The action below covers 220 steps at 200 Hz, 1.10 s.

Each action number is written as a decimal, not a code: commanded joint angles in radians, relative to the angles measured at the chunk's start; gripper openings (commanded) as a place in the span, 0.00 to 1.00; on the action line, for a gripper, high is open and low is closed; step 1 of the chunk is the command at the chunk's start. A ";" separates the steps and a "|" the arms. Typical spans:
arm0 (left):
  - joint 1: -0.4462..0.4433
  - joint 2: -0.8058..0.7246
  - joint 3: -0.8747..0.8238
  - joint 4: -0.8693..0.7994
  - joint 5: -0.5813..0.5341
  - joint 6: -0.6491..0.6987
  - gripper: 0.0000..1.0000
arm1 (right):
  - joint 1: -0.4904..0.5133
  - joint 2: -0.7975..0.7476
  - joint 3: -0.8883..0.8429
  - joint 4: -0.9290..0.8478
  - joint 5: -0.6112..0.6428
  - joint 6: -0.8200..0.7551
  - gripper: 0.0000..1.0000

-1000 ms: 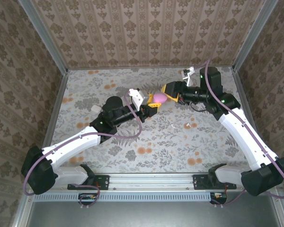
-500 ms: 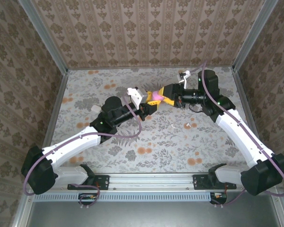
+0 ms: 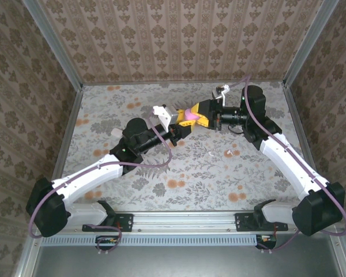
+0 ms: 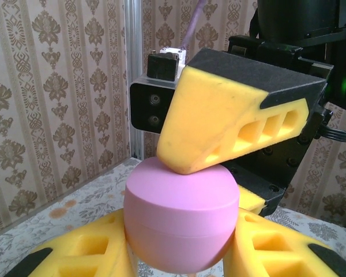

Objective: Insert wireless bluetooth earbuds into charging case

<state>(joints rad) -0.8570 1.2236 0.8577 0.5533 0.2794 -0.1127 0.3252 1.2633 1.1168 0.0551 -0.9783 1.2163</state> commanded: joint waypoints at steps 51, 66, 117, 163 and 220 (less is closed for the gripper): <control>-0.006 0.007 0.008 0.057 -0.003 -0.016 0.37 | 0.002 -0.008 -0.012 0.069 -0.048 0.053 0.38; -0.006 0.007 0.007 0.052 -0.006 -0.015 0.38 | 0.002 -0.007 -0.012 0.059 -0.037 0.045 0.34; -0.006 -0.005 0.007 -0.013 -0.018 0.016 0.56 | -0.010 -0.016 -0.017 0.029 0.043 0.017 0.27; -0.006 -0.052 -0.028 -0.102 -0.075 0.037 0.74 | -0.065 -0.033 -0.049 -0.039 0.222 -0.070 0.26; -0.006 -0.128 -0.062 -0.133 -0.181 0.043 0.77 | -0.149 0.137 -0.087 -0.218 0.446 -0.300 0.23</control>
<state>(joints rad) -0.8570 1.1374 0.8078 0.4397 0.1616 -0.0856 0.2073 1.3056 1.0595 -0.0803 -0.6495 1.0393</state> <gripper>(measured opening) 0.763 0.307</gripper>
